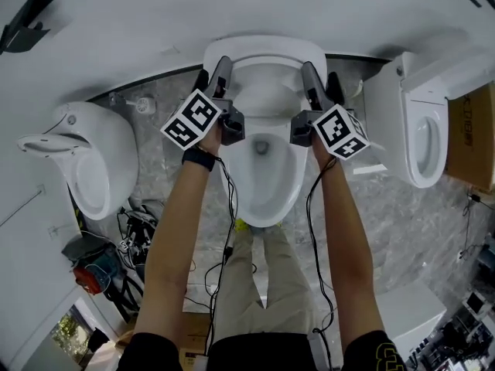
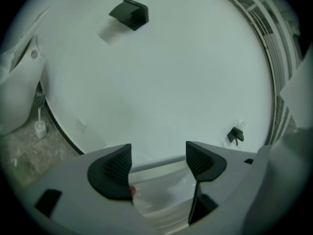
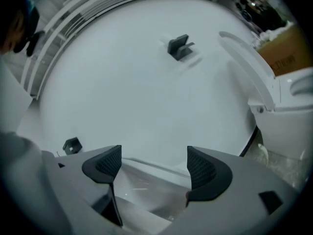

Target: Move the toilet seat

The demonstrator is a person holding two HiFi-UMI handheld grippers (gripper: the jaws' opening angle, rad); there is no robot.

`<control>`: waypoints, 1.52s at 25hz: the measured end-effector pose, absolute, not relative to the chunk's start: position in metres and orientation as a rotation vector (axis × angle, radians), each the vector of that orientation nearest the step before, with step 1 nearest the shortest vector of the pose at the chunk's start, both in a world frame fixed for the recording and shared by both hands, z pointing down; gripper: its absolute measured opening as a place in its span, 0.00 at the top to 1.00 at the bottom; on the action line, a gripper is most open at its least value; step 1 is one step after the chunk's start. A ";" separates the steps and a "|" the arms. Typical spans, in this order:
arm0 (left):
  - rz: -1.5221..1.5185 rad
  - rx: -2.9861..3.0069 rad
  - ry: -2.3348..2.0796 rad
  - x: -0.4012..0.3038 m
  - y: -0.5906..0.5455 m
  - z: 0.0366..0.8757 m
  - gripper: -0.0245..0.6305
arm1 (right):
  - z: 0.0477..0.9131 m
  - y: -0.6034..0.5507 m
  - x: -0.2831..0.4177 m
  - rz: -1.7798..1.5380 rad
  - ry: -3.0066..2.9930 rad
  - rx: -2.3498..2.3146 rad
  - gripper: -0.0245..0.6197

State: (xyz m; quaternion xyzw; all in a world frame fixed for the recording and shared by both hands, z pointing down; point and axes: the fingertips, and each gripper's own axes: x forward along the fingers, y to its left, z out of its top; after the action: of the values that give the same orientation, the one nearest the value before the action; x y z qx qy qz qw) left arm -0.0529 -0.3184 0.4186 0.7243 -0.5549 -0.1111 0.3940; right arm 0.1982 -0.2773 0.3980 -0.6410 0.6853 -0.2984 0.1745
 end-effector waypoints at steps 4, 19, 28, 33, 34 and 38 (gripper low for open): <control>-0.093 1.942 -1.460 -0.062 -0.307 0.397 0.58 | 0.369 -0.270 0.188 -0.755 2.065 -1.858 0.28; 0.293 2.351 -1.393 -0.045 -0.119 0.255 0.90 | 0.242 -0.109 0.096 -0.733 2.556 -1.844 0.64; 0.470 2.510 -1.212 -0.051 -0.029 0.192 0.93 | 0.187 0.007 0.084 -0.855 2.668 -1.919 0.87; 0.572 2.464 -1.184 -0.086 0.027 0.195 0.93 | 0.184 0.061 0.089 -0.920 2.668 -1.999 0.89; 0.581 2.447 -1.201 -0.097 0.032 0.196 0.93 | 0.182 0.063 0.093 -0.922 2.642 -2.024 0.90; 0.550 2.354 -1.231 -0.137 0.046 0.206 0.93 | 0.184 0.072 0.096 -0.952 2.567 -2.082 0.90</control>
State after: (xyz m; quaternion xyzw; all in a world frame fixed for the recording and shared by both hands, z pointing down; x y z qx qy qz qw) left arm -0.1369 0.0461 0.2058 0.8479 -0.4435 0.1982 0.2125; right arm 0.0955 0.0718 0.1843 -0.5987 0.7380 -0.2738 -0.1485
